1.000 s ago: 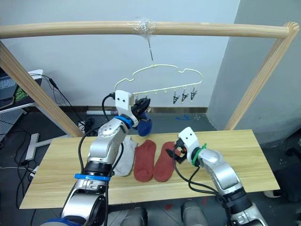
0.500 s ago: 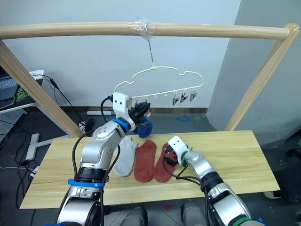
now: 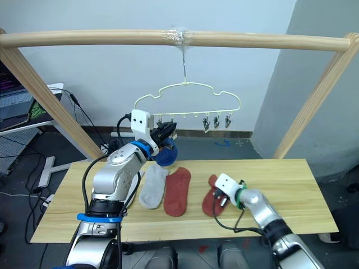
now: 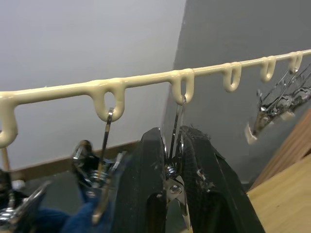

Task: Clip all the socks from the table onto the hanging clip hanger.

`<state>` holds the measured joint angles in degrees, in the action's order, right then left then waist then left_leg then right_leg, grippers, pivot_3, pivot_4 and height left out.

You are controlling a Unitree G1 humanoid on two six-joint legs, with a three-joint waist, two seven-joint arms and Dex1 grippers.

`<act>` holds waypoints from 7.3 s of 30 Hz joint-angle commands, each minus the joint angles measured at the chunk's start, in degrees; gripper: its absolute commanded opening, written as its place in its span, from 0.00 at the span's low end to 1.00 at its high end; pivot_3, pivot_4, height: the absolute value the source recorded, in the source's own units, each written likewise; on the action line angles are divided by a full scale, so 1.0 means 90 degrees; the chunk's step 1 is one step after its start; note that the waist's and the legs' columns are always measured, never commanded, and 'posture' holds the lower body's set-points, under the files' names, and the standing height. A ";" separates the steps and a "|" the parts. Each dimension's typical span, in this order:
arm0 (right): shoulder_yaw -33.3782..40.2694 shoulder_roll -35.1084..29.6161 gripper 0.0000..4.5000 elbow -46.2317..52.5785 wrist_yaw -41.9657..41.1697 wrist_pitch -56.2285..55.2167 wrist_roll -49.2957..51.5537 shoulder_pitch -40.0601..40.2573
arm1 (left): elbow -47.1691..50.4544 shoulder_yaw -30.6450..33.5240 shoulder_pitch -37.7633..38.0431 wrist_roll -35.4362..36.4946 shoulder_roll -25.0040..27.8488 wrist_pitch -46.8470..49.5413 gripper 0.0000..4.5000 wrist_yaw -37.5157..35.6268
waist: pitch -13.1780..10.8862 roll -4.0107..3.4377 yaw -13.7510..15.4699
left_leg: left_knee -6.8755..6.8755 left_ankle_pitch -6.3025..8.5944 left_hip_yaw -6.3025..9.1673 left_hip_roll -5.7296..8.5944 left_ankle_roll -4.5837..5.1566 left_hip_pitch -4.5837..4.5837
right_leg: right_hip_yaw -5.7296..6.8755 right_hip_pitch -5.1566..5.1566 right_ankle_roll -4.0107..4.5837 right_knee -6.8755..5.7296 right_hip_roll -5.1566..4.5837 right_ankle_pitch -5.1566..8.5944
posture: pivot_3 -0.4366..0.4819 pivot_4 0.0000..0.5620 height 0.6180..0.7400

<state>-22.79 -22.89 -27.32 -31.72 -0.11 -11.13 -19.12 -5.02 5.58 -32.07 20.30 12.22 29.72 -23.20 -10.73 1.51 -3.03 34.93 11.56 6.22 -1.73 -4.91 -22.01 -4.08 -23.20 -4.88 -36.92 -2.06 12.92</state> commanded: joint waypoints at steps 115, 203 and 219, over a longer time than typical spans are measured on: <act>0.1101 0.1075 0.83 0.2691 0.0101 0.1529 0.0490 -0.0467 | 0.3740 0.0188 0.2159 0.2480 0.2653 0.1515 1.00 -0.1024 | -0.0023 0.0020 0.0195 | -0.0018 0.0007 0.0009 -0.0001 -0.0010 -0.0074 | 0.0010 -0.0066 0.0039 0.0010 -0.0006 0.0022 | 0.59 0.27 1.00; 0.2732 0.2721 0.64 0.0826 0.2880 0.1388 0.1789 -0.3020 | 0.3417 -0.0160 0.1055 0.1334 0.1539 0.0395 1.00 -0.0722 | -0.0028 0.0013 0.0166 | -0.0032 0.0006 0.0009 -0.0007 -0.0007 -0.0101 | 0.0012 -0.0106 0.0041 -0.0004 0.0000 0.0021 | 0.62 0.28 1.00; 0.2795 0.2722 0.07 0.0860 0.2900 0.1489 0.1907 -0.2996 | 0.3451 -0.0253 0.1028 0.1302 0.1465 0.0361 1.00 -0.0736 | -0.0028 0.0012 0.0164 | -0.0032 0.0006 0.0009 -0.0007 -0.0007 -0.0101 | 0.0012 -0.0106 0.0041 -0.0004 0.0000 0.0021 | 0.62 0.28 1.00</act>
<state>2.07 1.57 -21.06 -5.75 13.78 5.65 -44.50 24.30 3.14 -22.28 31.50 25.53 33.63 -29.65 -10.99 1.62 -1.55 34.65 11.61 6.30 -1.80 -4.98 -22.92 -3.97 -24.16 -4.51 -36.96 -2.06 13.11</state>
